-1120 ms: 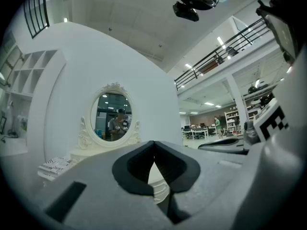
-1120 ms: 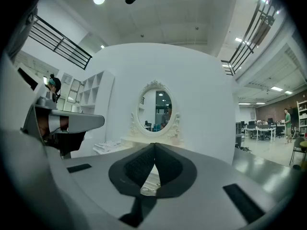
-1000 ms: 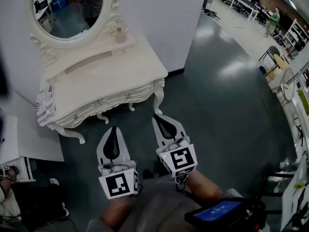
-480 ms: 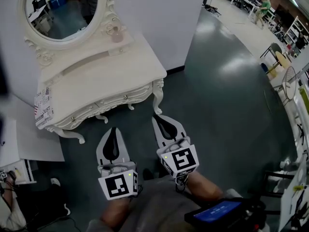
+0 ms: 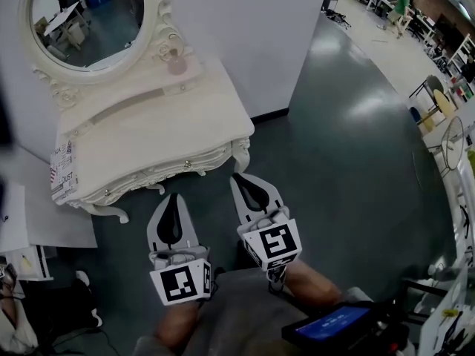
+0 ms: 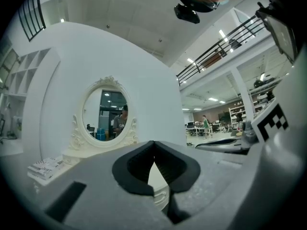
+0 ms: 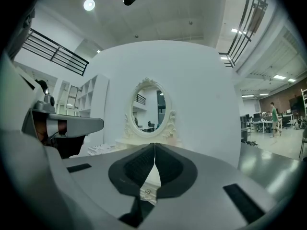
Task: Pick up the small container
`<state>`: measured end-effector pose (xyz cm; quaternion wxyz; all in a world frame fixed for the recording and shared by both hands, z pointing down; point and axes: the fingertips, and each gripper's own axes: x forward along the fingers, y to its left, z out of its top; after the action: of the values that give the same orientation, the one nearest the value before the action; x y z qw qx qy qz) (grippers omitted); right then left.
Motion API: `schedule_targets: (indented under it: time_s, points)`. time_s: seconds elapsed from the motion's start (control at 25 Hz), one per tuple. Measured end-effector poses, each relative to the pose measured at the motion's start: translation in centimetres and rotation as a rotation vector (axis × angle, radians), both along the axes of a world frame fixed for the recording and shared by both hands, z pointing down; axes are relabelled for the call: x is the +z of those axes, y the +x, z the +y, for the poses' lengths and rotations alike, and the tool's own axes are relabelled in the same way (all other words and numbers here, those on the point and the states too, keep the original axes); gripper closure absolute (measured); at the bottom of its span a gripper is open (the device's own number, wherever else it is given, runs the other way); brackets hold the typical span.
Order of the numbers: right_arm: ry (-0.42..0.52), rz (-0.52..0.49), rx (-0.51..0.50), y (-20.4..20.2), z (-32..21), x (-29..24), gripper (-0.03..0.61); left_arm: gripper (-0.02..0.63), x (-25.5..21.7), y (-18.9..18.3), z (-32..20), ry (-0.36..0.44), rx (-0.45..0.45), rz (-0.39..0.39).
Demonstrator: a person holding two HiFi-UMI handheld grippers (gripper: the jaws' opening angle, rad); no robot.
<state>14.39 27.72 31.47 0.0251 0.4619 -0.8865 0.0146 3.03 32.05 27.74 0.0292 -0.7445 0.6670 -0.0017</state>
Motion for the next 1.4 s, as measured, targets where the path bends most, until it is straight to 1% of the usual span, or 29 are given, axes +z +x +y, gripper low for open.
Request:
schedule_targets:
  time_s: [0.16,0.32,0.56,0.72,0.96,1.2,1.4]
  points:
    - [0.016,-0.001,-0.038,1.0,-2.9,-0.9,0.565,0.600,-0.8,1.5,-2.3,0.009,-0.028,-0.004]
    - [0.033,-0.002,-0.074,1.5,-5.0,-1.5,0.565,0.600,-1.3,2.3,-3.6,0.020,-0.060,-0.006]
    - [0.036,-0.006,-0.105,1.2,-7.6,-1.5,0.565,0.600,-1.7,1.6,-5.6,0.034,-0.112,-0.018]
    - [0.029,-0.009,-0.116,0.5,-9.2,-1.1,0.565,0.600,-1.3,1.0,-6.8,0.026,-0.124,-0.021]
    - [0.005,0.004,-0.121,-1.5,-11.8,0.4,0.565,0.600,0.2,-1.2,-9.6,0.002,-0.132,-0.011]
    - [-0.026,0.025,-0.115,-5.0,-15.8,1.7,0.565,0.600,1.6,-4.7,-13.9,-0.036,-0.119,0.010]
    - [-0.050,0.044,-0.105,-8.7,-19.6,2.6,0.565,0.600,2.4,-8.6,-18.0,-0.057,-0.110,0.023]
